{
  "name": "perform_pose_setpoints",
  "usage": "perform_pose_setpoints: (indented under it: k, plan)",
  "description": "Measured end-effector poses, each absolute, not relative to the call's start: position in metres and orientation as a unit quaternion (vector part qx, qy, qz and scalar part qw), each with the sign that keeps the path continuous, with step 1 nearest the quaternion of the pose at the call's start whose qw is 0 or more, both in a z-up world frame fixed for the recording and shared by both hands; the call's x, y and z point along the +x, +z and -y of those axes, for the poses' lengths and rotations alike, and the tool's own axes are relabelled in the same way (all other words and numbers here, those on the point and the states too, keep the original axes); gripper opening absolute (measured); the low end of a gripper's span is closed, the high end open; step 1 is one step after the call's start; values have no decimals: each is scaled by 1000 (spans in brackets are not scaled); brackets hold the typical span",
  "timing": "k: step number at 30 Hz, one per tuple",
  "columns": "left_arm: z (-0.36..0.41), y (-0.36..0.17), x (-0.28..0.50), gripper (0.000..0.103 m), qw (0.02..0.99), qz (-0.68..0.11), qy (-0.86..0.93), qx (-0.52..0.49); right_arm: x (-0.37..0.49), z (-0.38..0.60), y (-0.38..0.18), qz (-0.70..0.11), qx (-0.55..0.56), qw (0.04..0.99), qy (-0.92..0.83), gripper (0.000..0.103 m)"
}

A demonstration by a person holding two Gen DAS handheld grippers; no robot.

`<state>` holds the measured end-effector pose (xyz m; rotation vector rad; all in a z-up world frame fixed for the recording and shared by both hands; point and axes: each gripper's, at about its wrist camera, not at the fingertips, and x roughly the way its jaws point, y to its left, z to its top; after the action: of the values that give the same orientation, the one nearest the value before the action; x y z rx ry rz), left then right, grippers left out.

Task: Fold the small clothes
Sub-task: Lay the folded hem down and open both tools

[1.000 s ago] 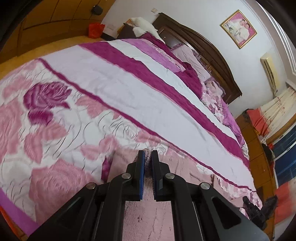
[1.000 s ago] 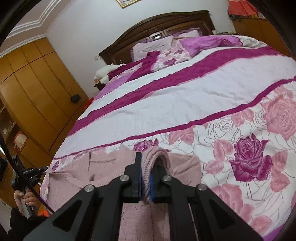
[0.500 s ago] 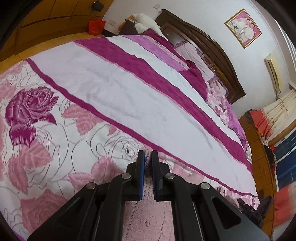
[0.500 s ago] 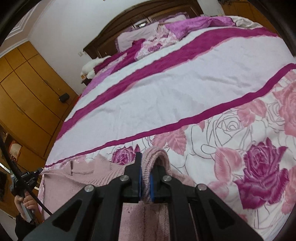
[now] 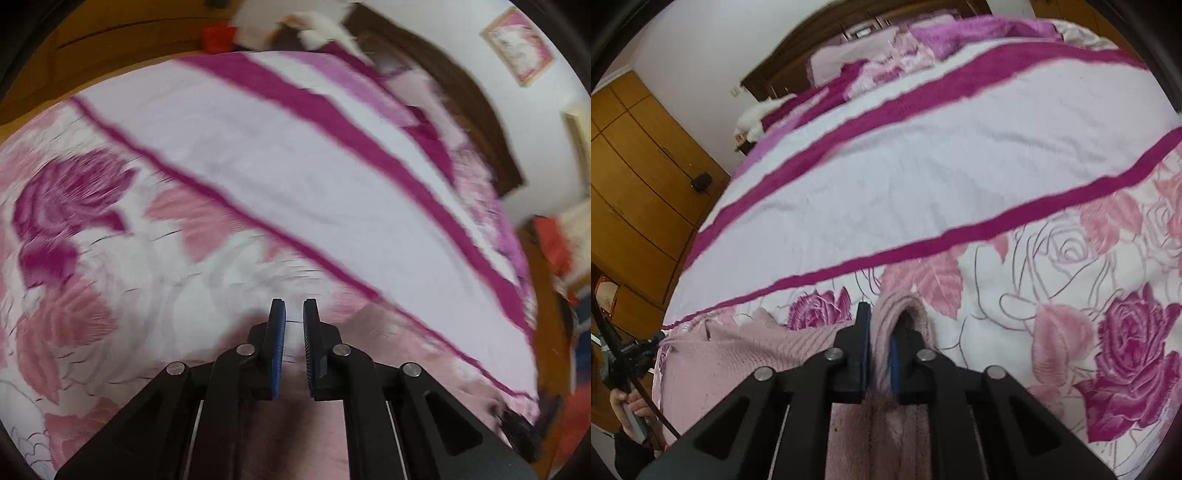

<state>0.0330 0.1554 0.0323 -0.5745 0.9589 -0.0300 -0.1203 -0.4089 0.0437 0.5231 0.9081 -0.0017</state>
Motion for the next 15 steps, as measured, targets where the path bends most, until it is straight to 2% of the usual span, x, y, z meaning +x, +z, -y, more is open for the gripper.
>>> perform_pose_setpoints:
  k: [1, 2, 3, 4, 5, 7, 11, 15]
  plan:
    - [-162, 27, 33, 0, 841, -458, -9, -289, -121, 409, 44, -434, 248, 866, -5, 28]
    - [-169, 25, 31, 0, 833, -455, -11, -314, -123, 410, 47, -426, 243, 872, -10, 46]
    - [-175, 26, 28, 0, 829, -448, -18, -335, -126, 410, 51, -417, 234, 878, -21, 58]
    - [-180, 28, 25, 0, 828, -437, -25, -351, -131, 411, 56, -404, 222, 887, -35, 77]
    - [-185, 32, 20, 8, 830, -422, -36, -363, -136, 411, 61, -395, 215, 892, -42, 81]
    - [-188, 42, 10, 17, 838, -401, -55, -365, -146, 413, 69, -389, 205, 897, -51, 81]
    - [-176, 64, -23, 18, 854, -388, -106, -330, -175, 412, 80, -381, 180, 904, -77, 81]
    - [-155, 80, -77, 21, 859, -392, -137, -300, -211, 408, 81, -372, 232, 897, -56, 81]
